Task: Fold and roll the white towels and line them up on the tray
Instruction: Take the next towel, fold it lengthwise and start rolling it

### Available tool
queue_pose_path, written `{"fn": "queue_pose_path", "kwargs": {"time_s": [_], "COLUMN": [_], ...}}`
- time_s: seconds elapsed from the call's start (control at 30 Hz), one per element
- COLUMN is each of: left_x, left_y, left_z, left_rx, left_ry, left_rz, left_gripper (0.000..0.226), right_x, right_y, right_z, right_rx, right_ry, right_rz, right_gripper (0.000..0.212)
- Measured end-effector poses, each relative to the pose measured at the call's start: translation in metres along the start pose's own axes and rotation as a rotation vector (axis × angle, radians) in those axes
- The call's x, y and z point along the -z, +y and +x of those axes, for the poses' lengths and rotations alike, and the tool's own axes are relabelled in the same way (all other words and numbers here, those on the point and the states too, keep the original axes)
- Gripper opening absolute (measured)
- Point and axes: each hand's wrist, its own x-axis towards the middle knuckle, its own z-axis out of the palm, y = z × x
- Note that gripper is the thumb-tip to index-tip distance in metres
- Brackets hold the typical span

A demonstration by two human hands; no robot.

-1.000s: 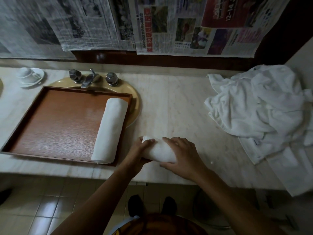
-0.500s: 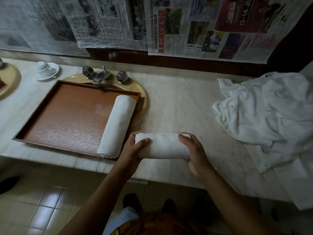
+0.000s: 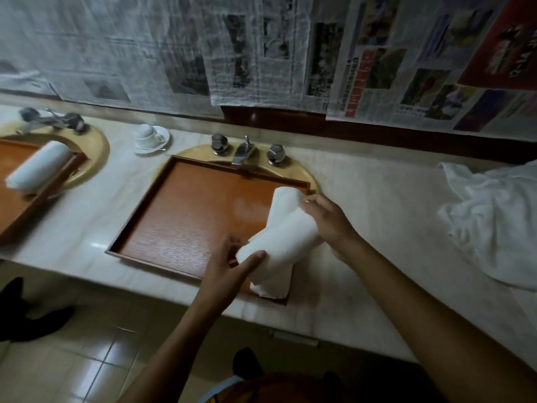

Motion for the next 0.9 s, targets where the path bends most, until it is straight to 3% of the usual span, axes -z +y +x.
{"fn": "queue_pose_path", "kwargs": {"time_s": [0.1, 0.2, 0.33, 0.5, 0.6, 0.77, 0.83, 0.9], "left_x": [0.032, 0.051, 0.053, 0.046, 0.043, 0.049, 0.051, 0.050], "left_y": [-0.018, -0.037, -0.060, -0.074, -0.077, -0.080, -0.074, -0.067], "left_z": [0.011, 0.023, 0.036, 0.053, 0.064, 0.088, 0.096, 0.103], "left_rx": [0.026, 0.028, 0.067, 0.143, 0.132, 0.126, 0.139, 0.179], "left_ry": [-0.031, -0.057, -0.127, -0.209, -0.207, -0.337, -0.364, -0.365], "left_rz": [0.216, 0.371, 0.440, 0.524, 0.572, 0.595, 0.569, 0.547], "left_gripper": [0.056, 0.072, 0.074, 0.066, 0.050, 0.050, 0.065, 0.101], "right_x": [-0.043, -0.087, -0.132, -0.150, -0.153, -0.142, -0.128, -0.109], "right_y": [-0.037, -0.057, -0.065, -0.058, -0.051, -0.053, -0.039, -0.017], "right_z": [0.033, 0.067, 0.096, 0.112, 0.113, 0.085, 0.075, 0.059], "right_rx": [0.017, -0.032, -0.087, -0.130, -0.194, -0.083, 0.022, 0.070], "right_ry": [-0.066, -0.128, -0.131, -0.192, -0.206, -0.119, 0.075, 0.257], "right_rz": [-0.210, -0.430, -0.676, -0.930, -0.951, -0.895, -0.736, -0.528], "right_gripper": [0.026, 0.040, 0.081, 0.057, 0.068, 0.050, 0.036, 0.033]}}
